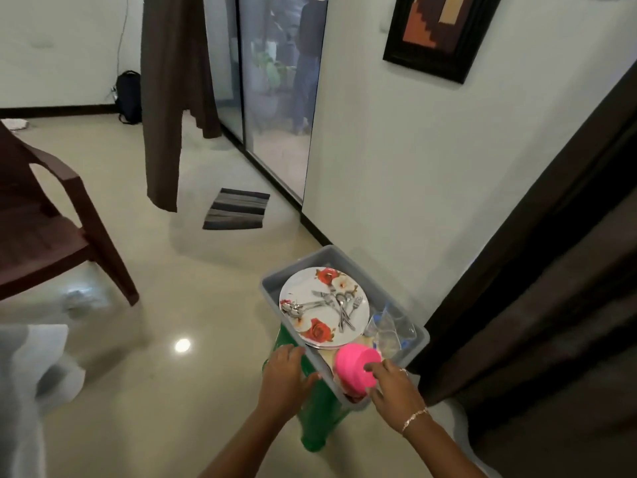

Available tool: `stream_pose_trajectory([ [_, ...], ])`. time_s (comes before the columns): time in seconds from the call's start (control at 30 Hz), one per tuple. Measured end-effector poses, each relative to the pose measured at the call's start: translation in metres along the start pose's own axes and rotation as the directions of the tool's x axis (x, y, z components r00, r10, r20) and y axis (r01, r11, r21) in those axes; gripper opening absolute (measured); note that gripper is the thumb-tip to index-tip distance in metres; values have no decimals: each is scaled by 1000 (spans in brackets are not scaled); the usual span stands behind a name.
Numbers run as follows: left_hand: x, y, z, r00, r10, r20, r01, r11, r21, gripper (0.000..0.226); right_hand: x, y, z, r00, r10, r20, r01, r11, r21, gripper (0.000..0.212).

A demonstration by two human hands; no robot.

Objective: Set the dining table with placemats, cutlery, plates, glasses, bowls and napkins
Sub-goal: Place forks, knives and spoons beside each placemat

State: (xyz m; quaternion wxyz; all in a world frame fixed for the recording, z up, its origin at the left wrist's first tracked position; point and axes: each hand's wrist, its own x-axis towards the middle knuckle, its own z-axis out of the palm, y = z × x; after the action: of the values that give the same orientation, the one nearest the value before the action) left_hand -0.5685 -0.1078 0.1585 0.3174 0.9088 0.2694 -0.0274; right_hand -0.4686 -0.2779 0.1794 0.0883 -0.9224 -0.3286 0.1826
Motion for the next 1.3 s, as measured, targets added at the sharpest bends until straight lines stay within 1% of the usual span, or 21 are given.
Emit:
stream_pose_trajectory([
  [0.1,31,9,1,997,-67,22,68,997,-20,52,44,20,-11,999,-20,33,19,999,25,37],
  [0.23,73,16,3,987,-153,57,154,988,-16,53,109,43,-22,996,-75,52,75,997,-6,34],
  [0.43,132,8,3,967,-233,99,238,970,-42,48,183,50,-16,976,-123,178,139,987,-81,32],
  [0.53,172,-2,5,961,-240,133,248,968,-39,48,221,51,-7,963,-107,246,140,983,-120,32],
  [0.73,272,-40,14,944,-209,257,224,974,-31,43,297,44,26,920,-30,391,105,979,-173,33],
  [0.8,298,-51,15,937,-215,276,232,972,-32,44,323,34,40,897,-37,441,130,975,-183,35],
  [0.9,335,-69,25,920,-256,295,289,954,-74,33,368,20,67,872,-73,485,202,954,-220,32],
  [0.97,350,-78,31,916,-274,294,319,940,-118,28,393,11,87,890,-157,428,281,929,-243,30],
  [1.03,362,-87,40,910,-288,299,344,926,-153,26,413,10,114,894,-162,418,294,916,-275,42],
  [1.07,365,-90,42,908,-298,294,355,920,-164,26,420,13,125,909,-156,387,272,925,-265,44],
  [1.1,368,-95,45,906,-308,290,366,915,-172,27,425,15,136,918,-152,365,260,928,-268,44],
  [1.23,373,-112,52,900,-334,280,399,891,-219,24,435,20,148,925,-192,327,302,894,-330,40],
  [1.3,375,-118,51,896,-353,269,416,880,-229,24,436,22,151,916,-210,343,324,891,-319,36],
])
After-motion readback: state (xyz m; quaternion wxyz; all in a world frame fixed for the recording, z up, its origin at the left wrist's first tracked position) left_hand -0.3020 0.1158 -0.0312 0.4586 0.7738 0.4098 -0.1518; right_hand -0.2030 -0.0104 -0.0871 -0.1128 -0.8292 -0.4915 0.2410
